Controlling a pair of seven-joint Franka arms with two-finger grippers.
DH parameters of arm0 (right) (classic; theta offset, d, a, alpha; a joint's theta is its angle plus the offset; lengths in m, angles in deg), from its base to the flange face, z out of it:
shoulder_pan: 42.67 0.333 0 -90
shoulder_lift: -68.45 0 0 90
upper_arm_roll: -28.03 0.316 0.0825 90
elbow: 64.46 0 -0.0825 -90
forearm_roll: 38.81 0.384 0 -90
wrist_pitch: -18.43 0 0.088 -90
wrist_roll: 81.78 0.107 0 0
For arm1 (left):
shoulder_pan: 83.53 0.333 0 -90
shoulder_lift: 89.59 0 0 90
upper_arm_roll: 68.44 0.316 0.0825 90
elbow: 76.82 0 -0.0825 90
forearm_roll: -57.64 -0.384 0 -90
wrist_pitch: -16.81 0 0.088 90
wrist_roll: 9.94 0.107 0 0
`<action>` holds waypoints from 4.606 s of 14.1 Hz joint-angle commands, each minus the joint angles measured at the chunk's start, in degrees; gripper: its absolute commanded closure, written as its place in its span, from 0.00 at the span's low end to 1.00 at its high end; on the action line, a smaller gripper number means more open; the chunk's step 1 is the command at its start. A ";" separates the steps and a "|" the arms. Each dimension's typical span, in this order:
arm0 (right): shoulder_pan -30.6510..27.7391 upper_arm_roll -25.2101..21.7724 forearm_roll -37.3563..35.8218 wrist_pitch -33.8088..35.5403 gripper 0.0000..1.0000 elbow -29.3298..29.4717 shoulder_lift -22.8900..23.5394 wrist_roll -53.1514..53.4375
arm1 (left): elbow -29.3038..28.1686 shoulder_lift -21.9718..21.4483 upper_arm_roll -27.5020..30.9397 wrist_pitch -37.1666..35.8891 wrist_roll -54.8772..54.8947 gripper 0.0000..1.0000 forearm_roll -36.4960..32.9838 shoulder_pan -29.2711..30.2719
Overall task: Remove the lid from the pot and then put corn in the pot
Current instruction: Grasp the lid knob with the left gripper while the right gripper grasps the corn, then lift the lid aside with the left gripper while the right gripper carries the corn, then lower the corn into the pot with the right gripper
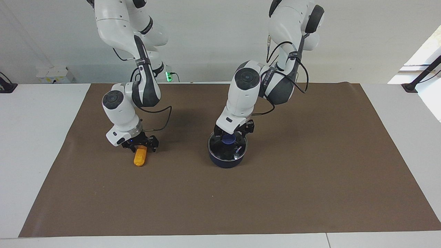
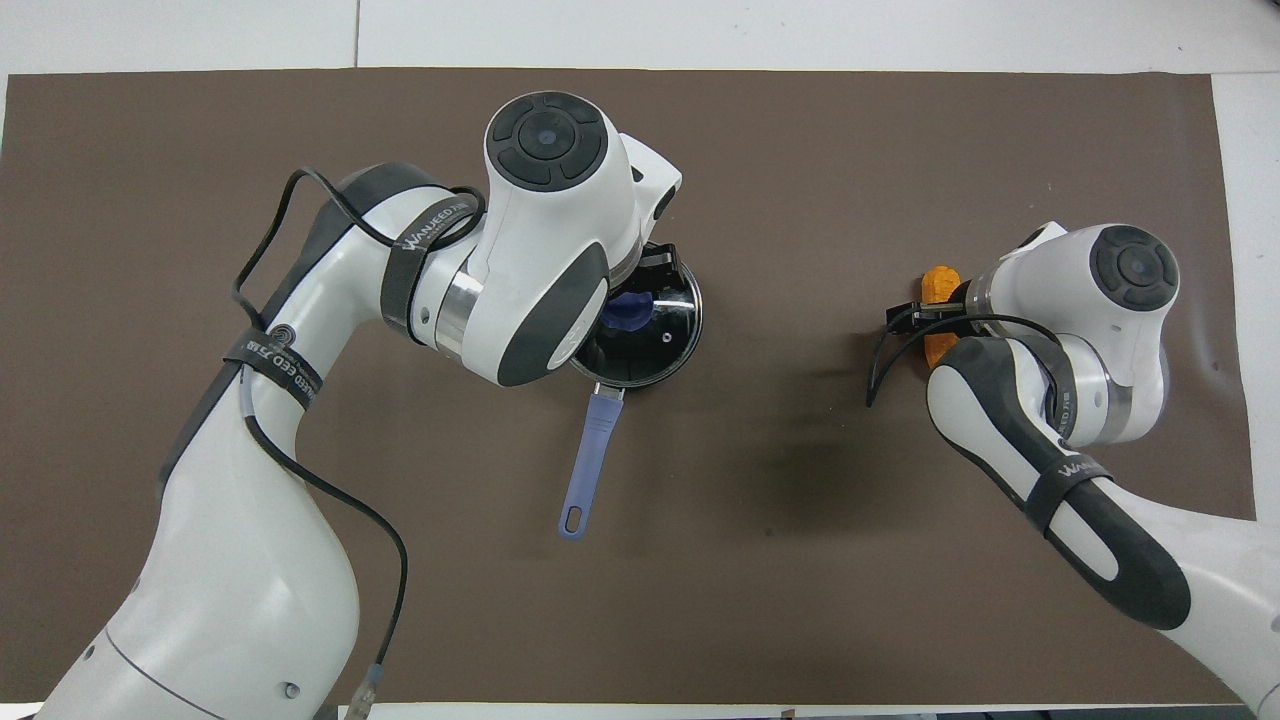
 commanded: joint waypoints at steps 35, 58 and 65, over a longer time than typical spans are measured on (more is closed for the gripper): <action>3.06 8.62 -1.33 38.63 1.00 24.88 -5.76 7.24 | -1.28 -2.08 0.80 -0.14 -0.37 1.00 -0.55 -1.47; 25.30 8.62 -8.27 18.28 1.00 31.94 14.38 37.39 | -36.86 -17.13 2.03 19.08 45.95 1.00 -0.63 41.25; 24.24 8.53 -8.27 14.53 0.00 30.84 13.66 37.30 | -37.22 -15.81 2.03 20.32 47.53 0.01 -0.63 40.46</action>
